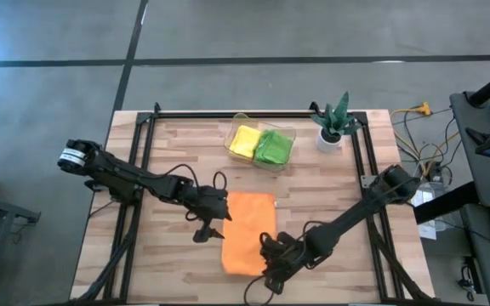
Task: Fold microfiber towels
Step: Fold the orange microfiber towel
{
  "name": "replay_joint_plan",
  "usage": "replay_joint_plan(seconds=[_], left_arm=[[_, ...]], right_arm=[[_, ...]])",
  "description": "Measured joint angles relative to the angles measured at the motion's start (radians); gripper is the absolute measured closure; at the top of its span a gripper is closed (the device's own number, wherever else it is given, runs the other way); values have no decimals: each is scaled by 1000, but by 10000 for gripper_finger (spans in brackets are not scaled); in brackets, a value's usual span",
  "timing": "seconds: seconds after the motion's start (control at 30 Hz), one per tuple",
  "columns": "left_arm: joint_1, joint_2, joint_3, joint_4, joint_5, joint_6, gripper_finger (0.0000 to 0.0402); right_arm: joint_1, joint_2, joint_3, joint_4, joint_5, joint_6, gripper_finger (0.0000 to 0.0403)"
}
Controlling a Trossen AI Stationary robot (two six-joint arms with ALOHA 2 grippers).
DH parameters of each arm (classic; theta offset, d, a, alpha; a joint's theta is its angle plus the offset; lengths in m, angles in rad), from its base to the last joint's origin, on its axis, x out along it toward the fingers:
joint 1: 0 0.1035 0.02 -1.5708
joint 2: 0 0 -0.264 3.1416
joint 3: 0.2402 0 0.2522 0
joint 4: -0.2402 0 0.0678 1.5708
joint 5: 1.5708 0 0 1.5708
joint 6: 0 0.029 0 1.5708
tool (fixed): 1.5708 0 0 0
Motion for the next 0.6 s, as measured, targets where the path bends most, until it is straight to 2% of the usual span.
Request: replay_joint_plan(seconds=[0.17, 0.23, 0.33, 0.43, 0.5, 0.6], left_arm=[[0, 9, -107, 148, -62, -70, 88], [0, 15, -148, 205, -105, -114, 88], [0, 33, -181, 279, -154, -153, 88], [-1, 57, -185, 287, -172, -163, 88], [-2, 76, -185, 302, -180, -192, 88], [-2, 122, -184, 339, -180, -211, 88]], right_arm=[[-3, -44, 1, -83, 250, -107, 233], [-25, -33, -7, -121, 293, -153, 228], [-62, -18, -39, -120, 292, -211, 218], [-101, -13, -73, -96, 282, -250, 200], [-132, -10, -100, -102, 225, -258, 185], [-179, -7, -156, -82, 83, -272, 164]])
